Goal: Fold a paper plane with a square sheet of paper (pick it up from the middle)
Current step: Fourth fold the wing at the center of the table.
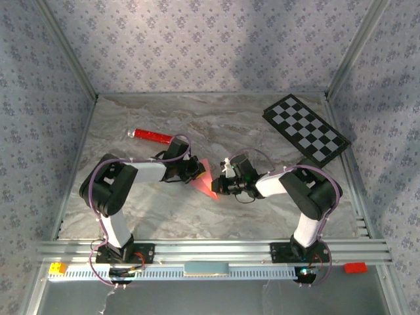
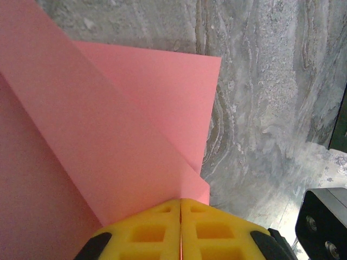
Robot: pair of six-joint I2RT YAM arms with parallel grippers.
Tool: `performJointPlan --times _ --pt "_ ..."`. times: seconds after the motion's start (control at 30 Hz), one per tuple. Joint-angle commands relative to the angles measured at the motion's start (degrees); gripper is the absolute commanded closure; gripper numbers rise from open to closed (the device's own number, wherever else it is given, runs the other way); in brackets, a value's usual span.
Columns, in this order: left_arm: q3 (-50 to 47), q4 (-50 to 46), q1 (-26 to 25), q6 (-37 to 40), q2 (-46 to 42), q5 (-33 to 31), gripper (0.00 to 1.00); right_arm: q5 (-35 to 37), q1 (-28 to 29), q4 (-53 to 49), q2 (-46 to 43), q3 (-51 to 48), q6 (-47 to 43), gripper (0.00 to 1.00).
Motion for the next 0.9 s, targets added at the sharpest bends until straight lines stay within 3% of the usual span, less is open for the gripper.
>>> performJointPlan --times 0.0,0.87 --pt "2.0 -1.0 -0.4 1.5 1.3 0.5 0.92 4.4 0.2 -7.0 4.3 -0.6 -0.2 0.97" --pt "2.8 -3.3 -0.4 3.7 5.3 1.4 0.93 2.7 0.1 -8.9 3.7 1.7 0.1 0.93"
